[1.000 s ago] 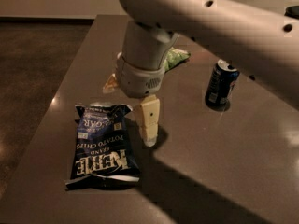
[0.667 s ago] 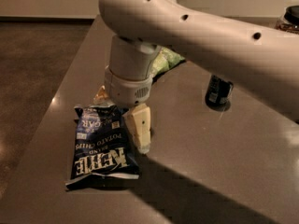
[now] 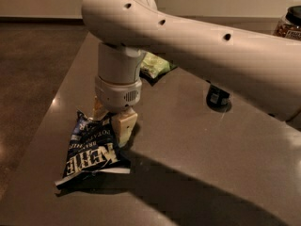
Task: Pick blue chip bag
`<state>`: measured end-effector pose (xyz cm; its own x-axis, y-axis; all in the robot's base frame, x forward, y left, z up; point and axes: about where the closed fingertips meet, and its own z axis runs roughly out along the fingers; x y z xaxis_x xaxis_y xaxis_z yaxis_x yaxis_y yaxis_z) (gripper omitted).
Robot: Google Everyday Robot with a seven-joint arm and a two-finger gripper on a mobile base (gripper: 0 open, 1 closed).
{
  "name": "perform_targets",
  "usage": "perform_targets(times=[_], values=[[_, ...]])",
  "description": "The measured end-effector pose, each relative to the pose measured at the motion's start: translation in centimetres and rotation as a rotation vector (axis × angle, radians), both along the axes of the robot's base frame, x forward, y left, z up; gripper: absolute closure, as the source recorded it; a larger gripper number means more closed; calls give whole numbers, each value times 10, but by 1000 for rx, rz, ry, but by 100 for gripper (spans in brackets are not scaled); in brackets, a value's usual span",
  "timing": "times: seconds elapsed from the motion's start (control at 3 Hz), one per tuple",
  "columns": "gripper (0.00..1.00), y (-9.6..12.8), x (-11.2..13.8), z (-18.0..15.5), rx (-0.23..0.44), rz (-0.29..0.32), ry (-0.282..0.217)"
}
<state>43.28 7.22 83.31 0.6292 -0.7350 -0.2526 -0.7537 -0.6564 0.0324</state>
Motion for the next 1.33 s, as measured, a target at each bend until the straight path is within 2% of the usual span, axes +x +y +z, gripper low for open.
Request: perform_targets(times=[0.33, 0.67, 1.0, 1.33], values=[[71, -10, 6, 20, 18, -76, 6], [95, -31, 17, 45, 55, -175, 12], [100, -62, 33, 82, 136, -296, 17], [100, -91, 47, 127, 264, -401, 25]])
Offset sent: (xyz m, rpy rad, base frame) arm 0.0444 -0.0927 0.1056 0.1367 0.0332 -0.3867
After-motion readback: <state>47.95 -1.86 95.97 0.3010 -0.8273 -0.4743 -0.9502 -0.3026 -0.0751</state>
